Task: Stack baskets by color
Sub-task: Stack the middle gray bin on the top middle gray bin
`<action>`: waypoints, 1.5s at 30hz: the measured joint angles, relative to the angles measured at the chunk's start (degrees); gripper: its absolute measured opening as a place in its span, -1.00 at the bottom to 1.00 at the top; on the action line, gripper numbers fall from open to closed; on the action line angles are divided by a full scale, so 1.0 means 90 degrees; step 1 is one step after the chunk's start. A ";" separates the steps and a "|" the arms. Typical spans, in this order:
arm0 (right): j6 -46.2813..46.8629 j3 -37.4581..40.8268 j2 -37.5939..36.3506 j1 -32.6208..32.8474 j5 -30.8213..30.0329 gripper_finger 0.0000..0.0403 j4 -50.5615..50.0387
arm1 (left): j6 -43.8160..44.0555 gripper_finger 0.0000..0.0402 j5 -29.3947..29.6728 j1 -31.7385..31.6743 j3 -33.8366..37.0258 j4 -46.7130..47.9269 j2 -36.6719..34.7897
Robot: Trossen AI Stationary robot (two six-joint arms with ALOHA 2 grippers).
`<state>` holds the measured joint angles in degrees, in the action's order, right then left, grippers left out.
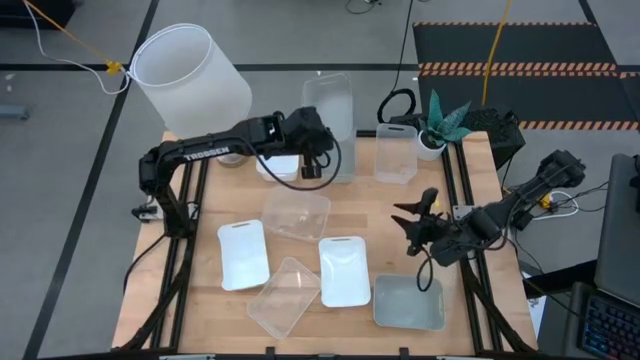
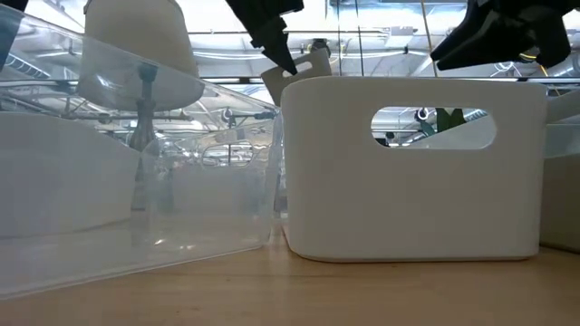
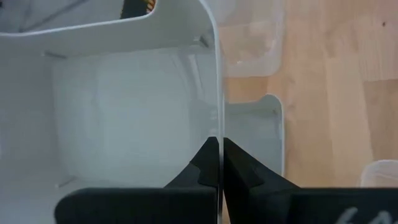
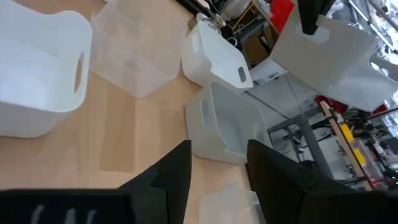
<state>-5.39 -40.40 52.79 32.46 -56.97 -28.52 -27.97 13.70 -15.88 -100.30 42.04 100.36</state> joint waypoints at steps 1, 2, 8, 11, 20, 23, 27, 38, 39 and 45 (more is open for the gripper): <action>-0.0087 0.0000 -0.0038 -0.0034 0.0000 -0.26 0.0060 | -0.0048 -0.99 0.0000 0.0000 -0.0077 0.0032 0.0008; -0.0167 0.0000 -0.0082 -0.0066 0.0003 -0.26 0.0102 | -0.0073 -0.98 0.0000 0.0002 -0.0174 0.0030 0.0009; -0.0187 0.0000 -0.0388 -0.0111 0.0017 -0.26 0.0108 | -0.0187 -0.99 0.0004 -0.0022 -0.1081 0.0526 0.0067; -0.0124 0.0000 -0.0515 -0.0111 0.0024 -0.26 0.0105 | -0.0275 -0.98 0.0007 -0.0055 -0.1687 0.0878 0.0296; -0.0043 0.0000 -0.0675 -0.0099 0.0029 -0.26 0.0096 | -0.0322 -0.99 -0.0028 -0.0056 -0.2891 0.1798 0.1322; -0.0044 0.0000 -0.0687 -0.0099 0.0029 -0.26 0.0031 | -0.0313 -0.98 -0.0188 -0.0074 -0.2891 0.1963 0.1605; -0.0001 0.0000 -0.0709 -0.0096 0.0032 -0.26 -0.0129 | -0.0198 -0.98 -0.0214 -0.0104 -0.2891 0.2175 0.1983; 0.0218 0.0000 -0.0736 -0.0096 0.0222 -0.26 -0.0343 | 0.0209 -0.98 -0.0557 -0.0224 -0.2778 0.2479 0.2610; 0.0234 0.0000 -0.0737 -0.0096 0.0228 -0.26 -0.0346 | 0.0288 -0.98 -0.0569 -0.0232 -0.2776 0.2527 0.2617; 0.0359 0.0000 -0.0755 -0.0096 0.0233 -0.26 -0.0429 | 0.0411 -0.98 -0.0580 -0.0158 -0.2773 0.2574 0.2677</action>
<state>-2.15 -40.40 46.00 31.59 -54.87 -32.38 -24.27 8.48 -17.30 -125.26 65.21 124.45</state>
